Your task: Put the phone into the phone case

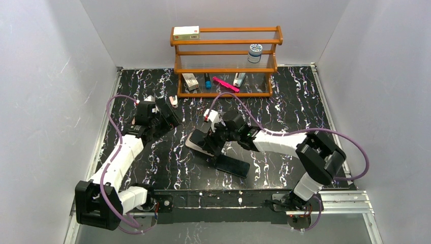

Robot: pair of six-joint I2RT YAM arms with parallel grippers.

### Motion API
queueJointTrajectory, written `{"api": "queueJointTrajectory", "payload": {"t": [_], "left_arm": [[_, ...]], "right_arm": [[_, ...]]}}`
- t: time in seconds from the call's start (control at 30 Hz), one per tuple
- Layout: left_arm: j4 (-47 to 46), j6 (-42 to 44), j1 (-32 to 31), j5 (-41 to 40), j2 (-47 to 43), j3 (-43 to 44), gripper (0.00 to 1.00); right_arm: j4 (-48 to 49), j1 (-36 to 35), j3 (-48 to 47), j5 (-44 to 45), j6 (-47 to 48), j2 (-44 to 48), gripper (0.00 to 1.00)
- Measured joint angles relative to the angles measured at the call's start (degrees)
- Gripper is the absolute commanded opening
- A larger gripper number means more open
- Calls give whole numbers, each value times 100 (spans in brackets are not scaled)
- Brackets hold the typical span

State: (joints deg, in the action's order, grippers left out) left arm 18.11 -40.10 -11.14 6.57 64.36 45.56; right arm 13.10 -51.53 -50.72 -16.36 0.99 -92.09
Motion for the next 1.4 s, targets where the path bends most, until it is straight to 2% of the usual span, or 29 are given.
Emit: {"api": "queueJointTrajectory", "payload": {"t": [0.27, 0.6, 1.13, 1.3, 1.4], "left_arm": [[431, 74, 188, 142, -195, 2, 82], [389, 101, 212, 527, -162, -120, 68], [-227, 109, 232, 1121, 562, -581, 52], [-525, 92, 232, 1366, 739, -675, 44], [-704, 85, 232, 1478, 892, -702, 42]], "right_arm": [[800, 0, -48, -289, 188, -494, 28], [1403, 2, -50, -442, 503, -1051, 27], [1919, 2, 66, -422, 874, -1204, 26], [2026, 0, 151, -365, 916, -1276, 29], [2081, -7, 188, -313, 942, -1276, 30]]}}
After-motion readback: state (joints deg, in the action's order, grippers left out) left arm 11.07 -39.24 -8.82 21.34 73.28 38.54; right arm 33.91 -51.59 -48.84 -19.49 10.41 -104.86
